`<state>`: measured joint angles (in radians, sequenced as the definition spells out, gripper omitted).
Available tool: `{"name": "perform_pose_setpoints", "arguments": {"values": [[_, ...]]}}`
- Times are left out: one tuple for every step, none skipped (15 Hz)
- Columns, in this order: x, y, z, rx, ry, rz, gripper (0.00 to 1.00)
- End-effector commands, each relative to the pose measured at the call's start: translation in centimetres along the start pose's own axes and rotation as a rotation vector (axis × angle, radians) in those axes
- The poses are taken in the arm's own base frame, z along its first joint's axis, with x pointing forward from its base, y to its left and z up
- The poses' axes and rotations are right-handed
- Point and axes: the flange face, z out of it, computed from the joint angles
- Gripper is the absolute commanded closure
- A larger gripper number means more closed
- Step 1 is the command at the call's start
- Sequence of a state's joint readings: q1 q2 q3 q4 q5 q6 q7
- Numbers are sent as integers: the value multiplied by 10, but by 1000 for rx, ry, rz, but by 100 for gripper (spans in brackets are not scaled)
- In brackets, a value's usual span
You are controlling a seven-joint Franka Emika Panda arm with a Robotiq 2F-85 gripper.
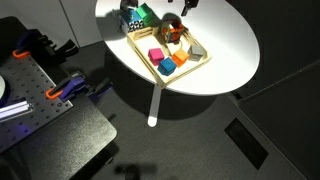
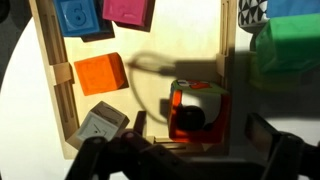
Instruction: Remove the square toy from the box and put it on the table.
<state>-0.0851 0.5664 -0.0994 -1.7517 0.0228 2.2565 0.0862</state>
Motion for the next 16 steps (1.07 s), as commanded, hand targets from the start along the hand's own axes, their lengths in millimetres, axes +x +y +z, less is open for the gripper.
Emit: {"name": "perform_pose_setpoints", "arguments": {"values": [[27,-4,16,35,-42,-23,0],[30,-5,23,33,-54,-24,0],[34,-7,28,30,-64,-23,0],[37,-8,34,28,-77,-26,0],[41,-9,39,26,-88,-27,0],[44,-10,44,23,-95,-26,0],[47,-12,48,19,-103,-25,0],[49,-13,53,15,-111,-26,0],[52,-15,57,12,-119,-26,0],[54,-16,61,9,-128,-26,0],[56,-17,65,7,-136,-26,0],[58,-18,69,5,-142,-27,0],[60,-20,73,4,-150,-29,0],[62,-20,76,4,-157,-30,0],[63,-22,81,4,-164,-31,0],[65,-23,84,3,-169,-33,0]]}}
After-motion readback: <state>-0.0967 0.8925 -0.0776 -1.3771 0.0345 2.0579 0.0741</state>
